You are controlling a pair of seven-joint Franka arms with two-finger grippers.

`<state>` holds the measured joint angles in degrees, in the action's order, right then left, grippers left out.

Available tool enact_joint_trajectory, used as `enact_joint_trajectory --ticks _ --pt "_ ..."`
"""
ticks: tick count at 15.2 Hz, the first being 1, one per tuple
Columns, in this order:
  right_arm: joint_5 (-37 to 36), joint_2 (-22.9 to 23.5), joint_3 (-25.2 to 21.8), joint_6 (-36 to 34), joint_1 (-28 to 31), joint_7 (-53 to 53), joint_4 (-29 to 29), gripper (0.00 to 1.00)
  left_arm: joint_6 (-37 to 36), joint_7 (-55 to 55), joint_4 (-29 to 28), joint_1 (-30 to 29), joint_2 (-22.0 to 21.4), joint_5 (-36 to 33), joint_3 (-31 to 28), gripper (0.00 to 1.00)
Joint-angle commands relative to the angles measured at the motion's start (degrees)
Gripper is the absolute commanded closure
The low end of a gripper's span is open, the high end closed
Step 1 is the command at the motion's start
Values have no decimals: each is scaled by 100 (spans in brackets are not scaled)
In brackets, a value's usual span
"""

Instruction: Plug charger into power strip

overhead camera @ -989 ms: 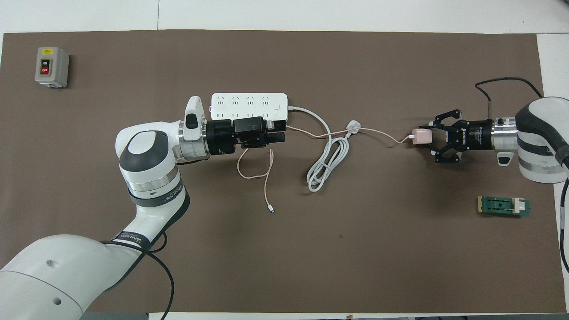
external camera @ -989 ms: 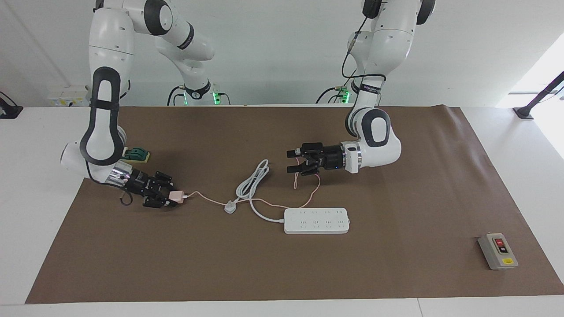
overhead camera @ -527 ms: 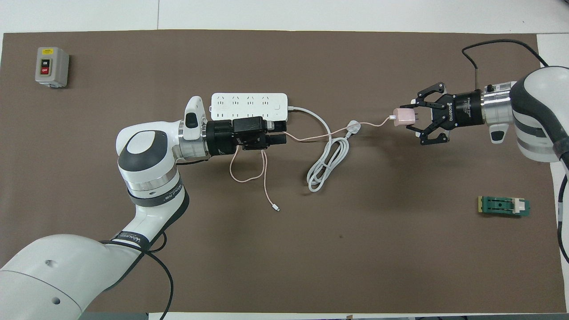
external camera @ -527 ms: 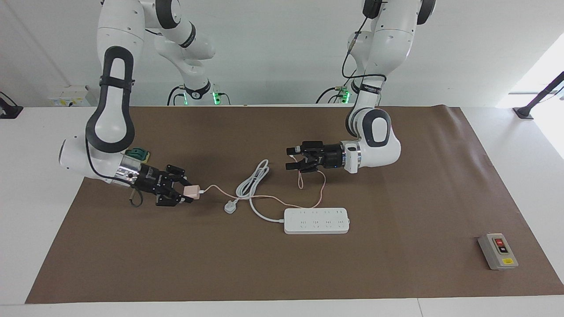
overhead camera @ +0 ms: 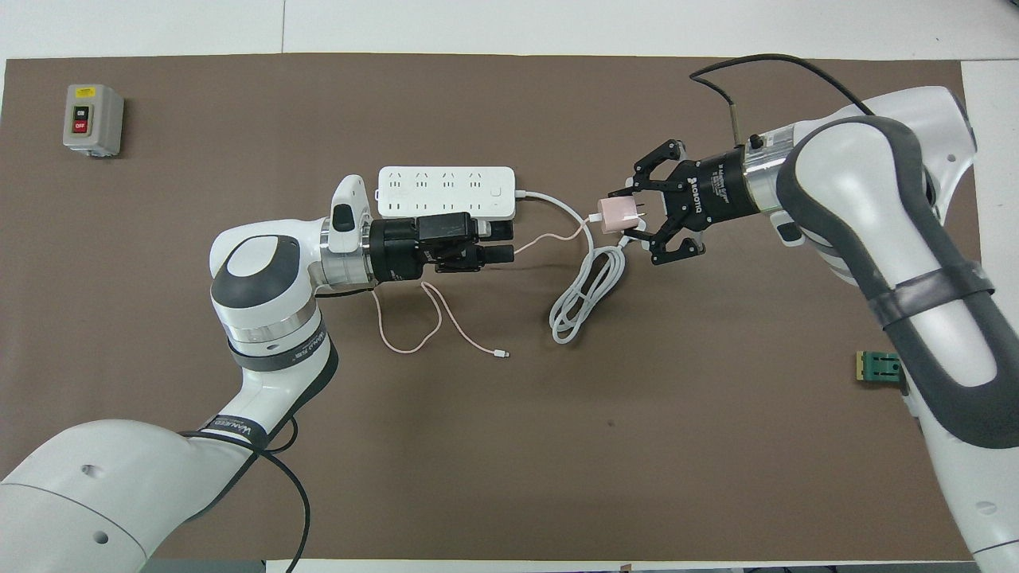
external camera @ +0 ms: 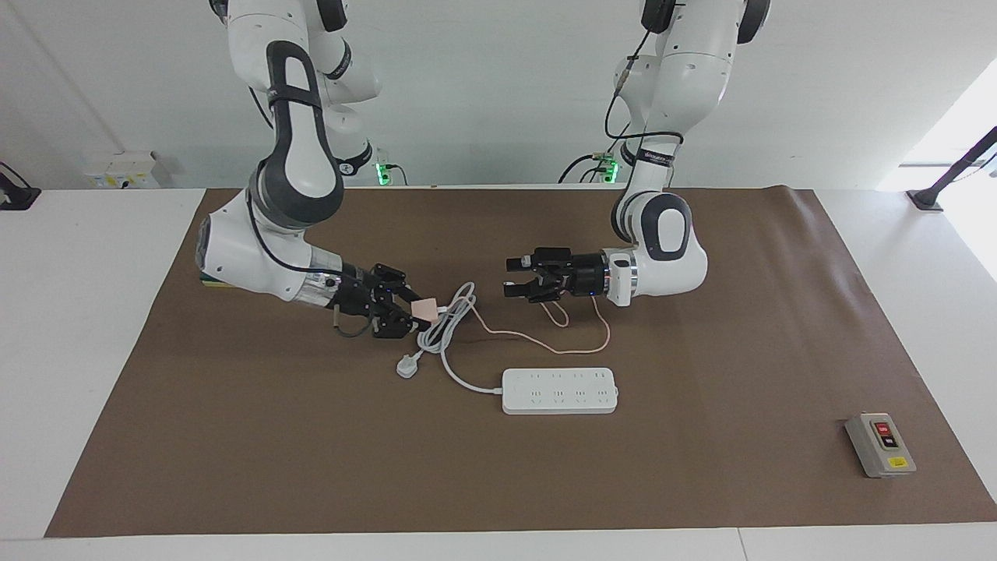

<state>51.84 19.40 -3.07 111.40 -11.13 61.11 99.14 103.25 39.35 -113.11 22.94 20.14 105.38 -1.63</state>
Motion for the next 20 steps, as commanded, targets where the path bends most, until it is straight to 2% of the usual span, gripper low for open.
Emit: enact_joint_trajectory --ticks 1,4,7,11,20 --pt "-253 29 -27 433 -424 435 -70 100 -77 -50 -106 0 -89 184 -39 0" --pt "-253 72 -18 628 -741 901 -254 100 -51 -59 -88 -9 -71 176 -48 0" --pt "-262 221 -18 628 -846 1385 -675 100 -50 -68 -97 -9 -71 176 -57 0" --pt "-253 292 -10 786 -1031 1737 -852 100 -50 -68 -115 -9 -80 176 -57 0" --pt "-297 336 -18 997 -1242 1869 -861 100 -15 -68 -79 -17 -62 158 -66 0"
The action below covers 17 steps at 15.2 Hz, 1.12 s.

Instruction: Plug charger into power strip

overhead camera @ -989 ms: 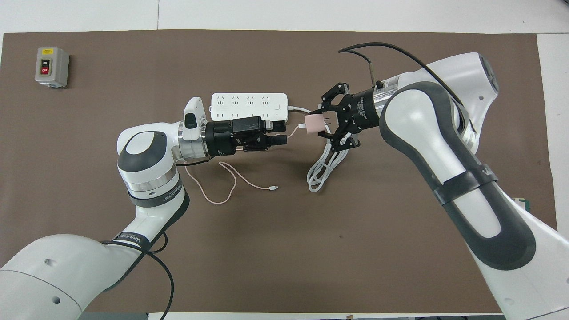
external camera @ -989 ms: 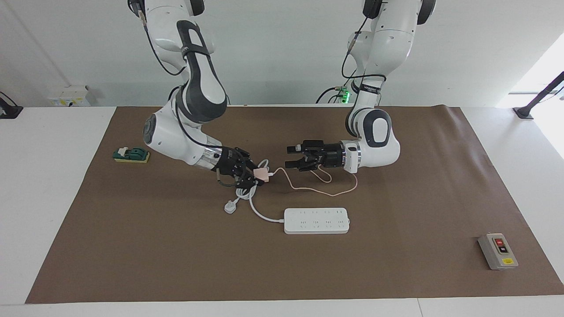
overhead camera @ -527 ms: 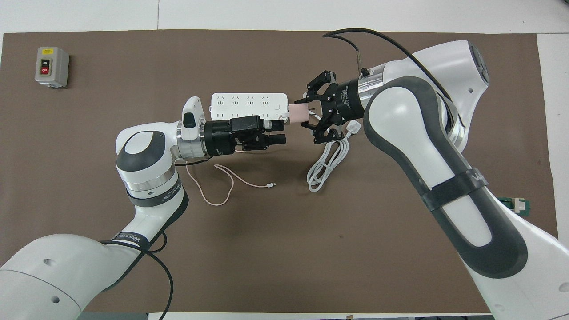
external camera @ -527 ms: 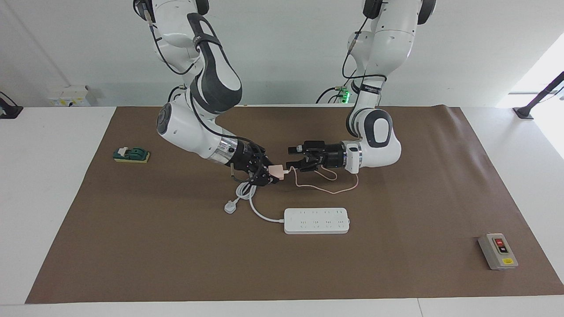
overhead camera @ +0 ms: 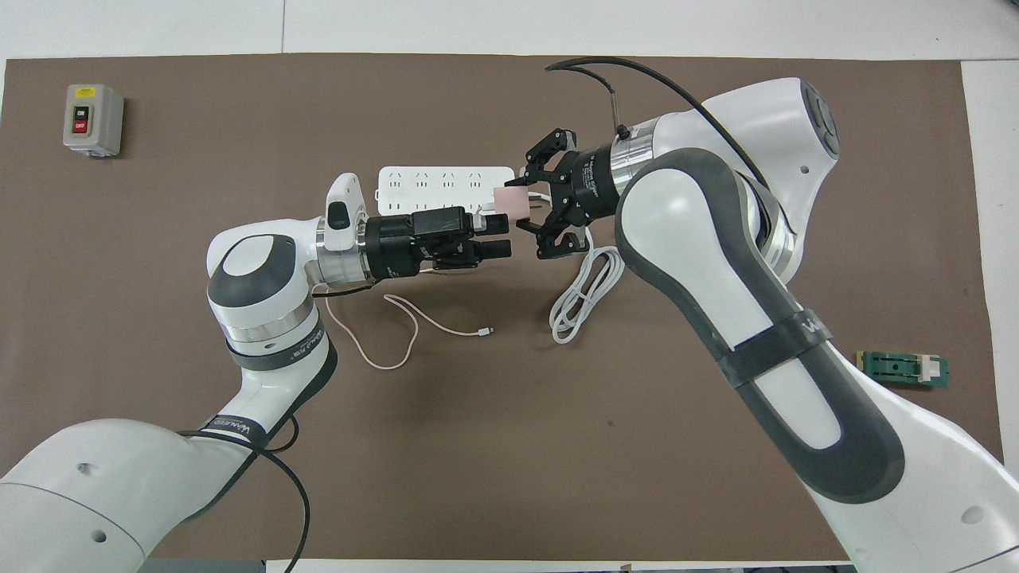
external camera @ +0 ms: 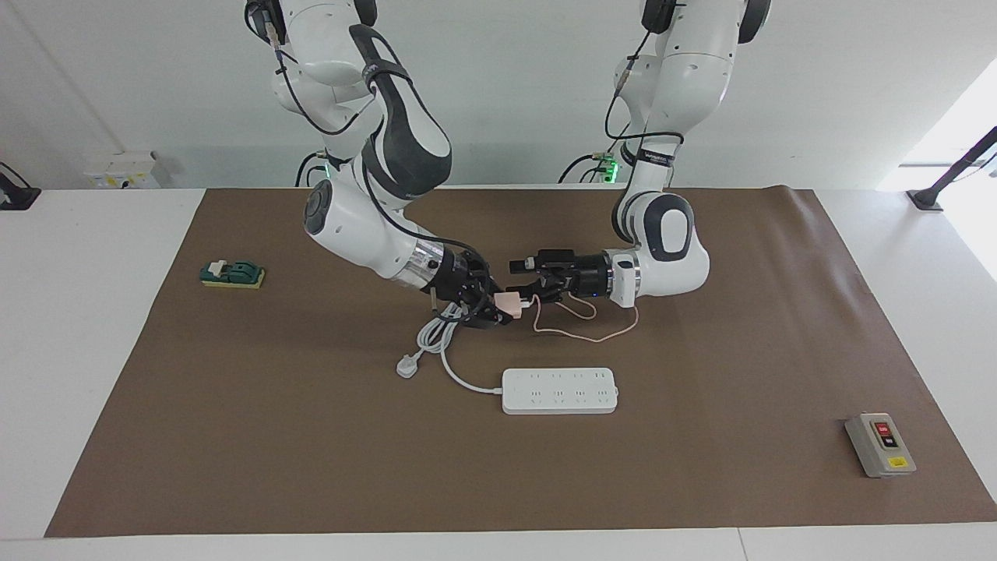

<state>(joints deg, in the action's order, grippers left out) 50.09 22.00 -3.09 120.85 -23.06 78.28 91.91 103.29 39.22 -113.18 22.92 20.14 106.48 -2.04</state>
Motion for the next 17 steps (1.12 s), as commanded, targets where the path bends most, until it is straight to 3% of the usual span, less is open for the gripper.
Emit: enact_joint_trajectory --ticks 1,7,13,17 --pt "-122 76 -7 114 -58 153 -138 100 -19 -55 -82 -16 -62 49 -25 0" --pt "-122 76 -7 150 -128 214 -138 100 -80 -63 -64 -50 -54 5 -42 0" --pt "-122 76 -7 159 -155 214 -138 100 -1151 -63 -126 -1147 -71 -951 -42 0" --pt "-113 76 -7 159 -146 214 -138 100 -1338 -63 -65 -1676 -54 -1410 -42 0"
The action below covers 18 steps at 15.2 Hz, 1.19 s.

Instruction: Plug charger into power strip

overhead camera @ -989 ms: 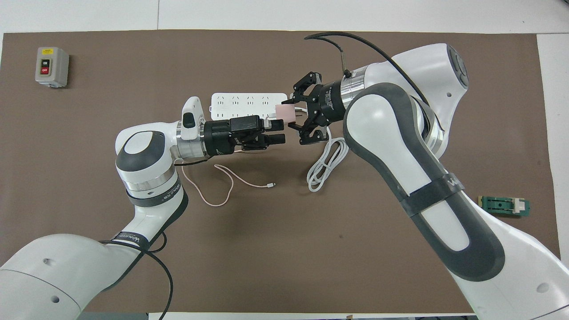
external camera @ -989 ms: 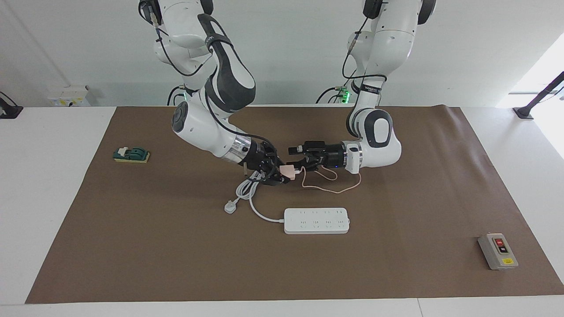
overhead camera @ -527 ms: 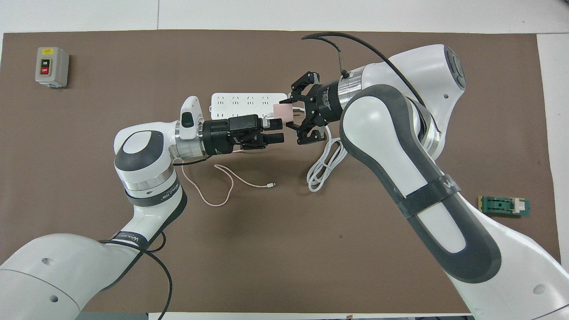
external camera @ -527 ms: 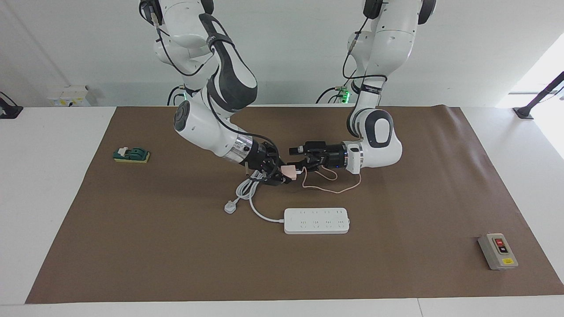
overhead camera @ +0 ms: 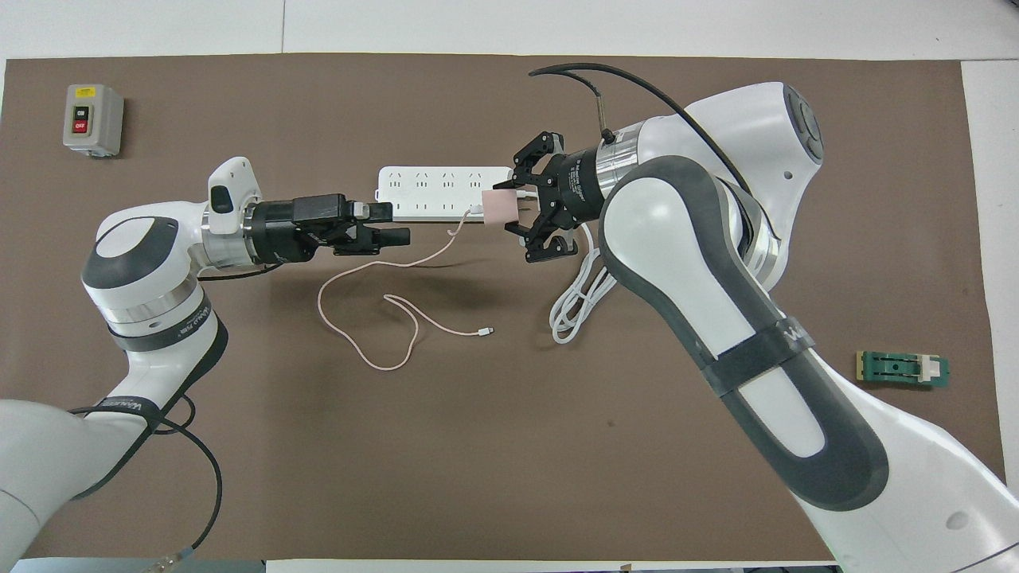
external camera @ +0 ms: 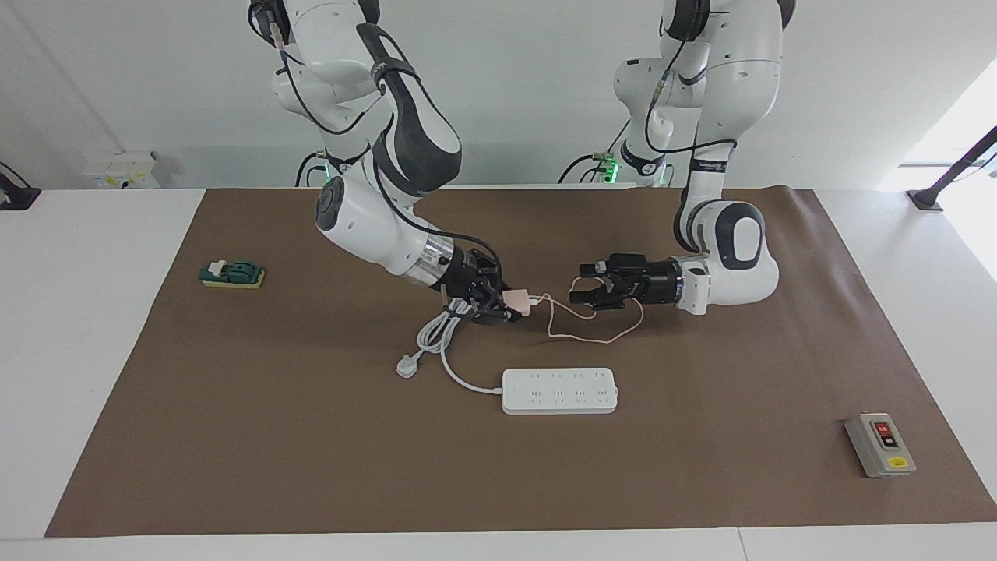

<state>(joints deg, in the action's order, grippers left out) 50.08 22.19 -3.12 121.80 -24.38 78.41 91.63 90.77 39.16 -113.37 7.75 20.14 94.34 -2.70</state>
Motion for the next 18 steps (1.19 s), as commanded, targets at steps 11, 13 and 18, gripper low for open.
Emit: enact_joint_trajectory --ticks 11,13,18 --pt "-130 199 -5 63 -93 605 -497 100 906 -269 825 323 333 118 68 0" --pt "-130 207 -5 63 -102 614 -497 100 1179 -277 834 621 342 469 68 0" --pt "-147 207 -5 63 -102 614 -489 100 1382 -277 922 904 360 673 68 0"
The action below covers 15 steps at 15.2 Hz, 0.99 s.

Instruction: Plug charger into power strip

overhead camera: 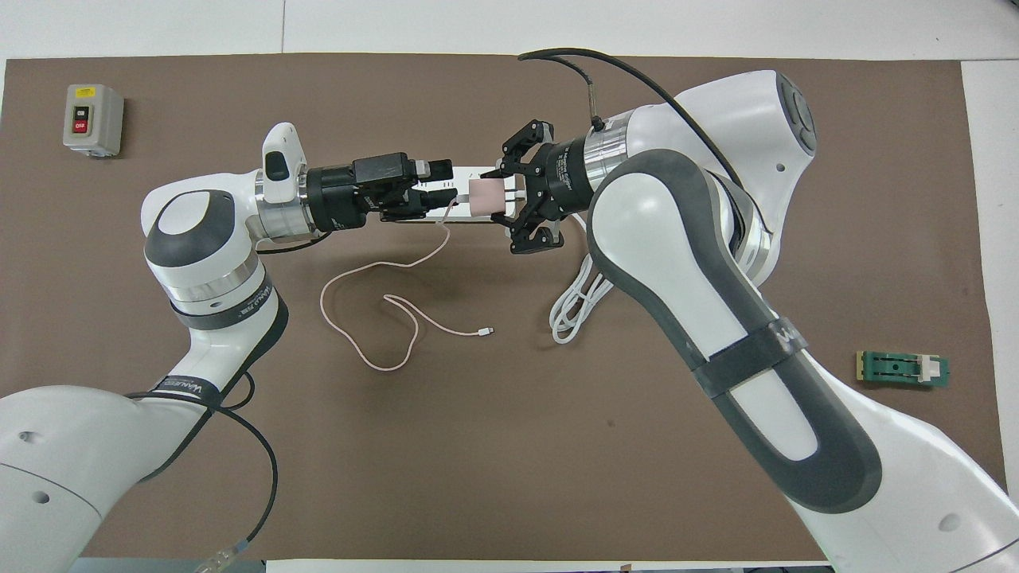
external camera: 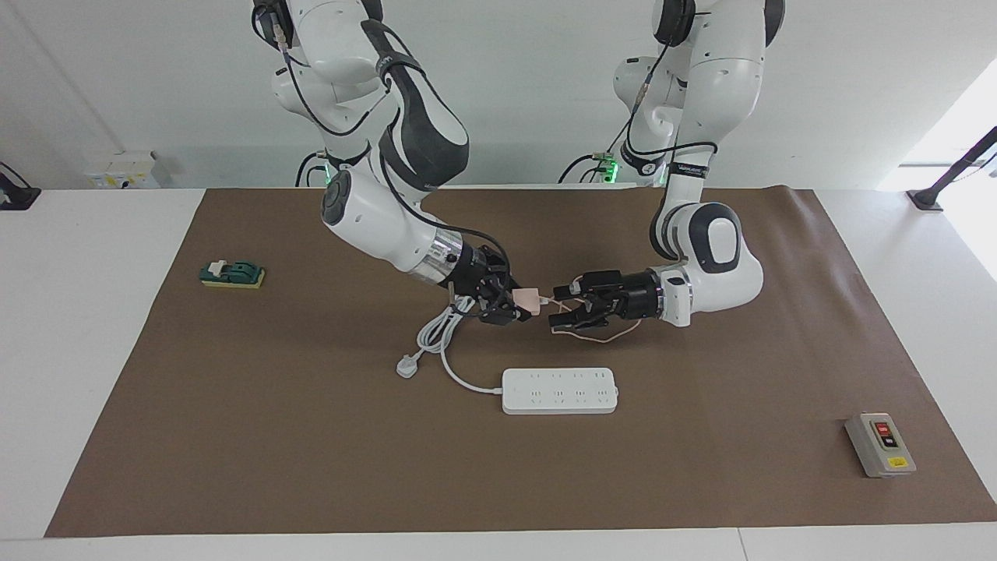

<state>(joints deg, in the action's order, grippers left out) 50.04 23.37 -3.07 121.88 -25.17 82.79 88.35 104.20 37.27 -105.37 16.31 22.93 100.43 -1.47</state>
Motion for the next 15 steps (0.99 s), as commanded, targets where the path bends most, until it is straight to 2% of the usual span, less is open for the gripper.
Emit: enact_joint_trajectory --ticks 1,15 --pt "-152 89 -9 55 -23 176 -160 100 13 -88 87 82 89 56 -55 0" --pt "-144 89 0 98 -14 176 -169 100 -506 -36 -168 126 -16 -155 -73 0"
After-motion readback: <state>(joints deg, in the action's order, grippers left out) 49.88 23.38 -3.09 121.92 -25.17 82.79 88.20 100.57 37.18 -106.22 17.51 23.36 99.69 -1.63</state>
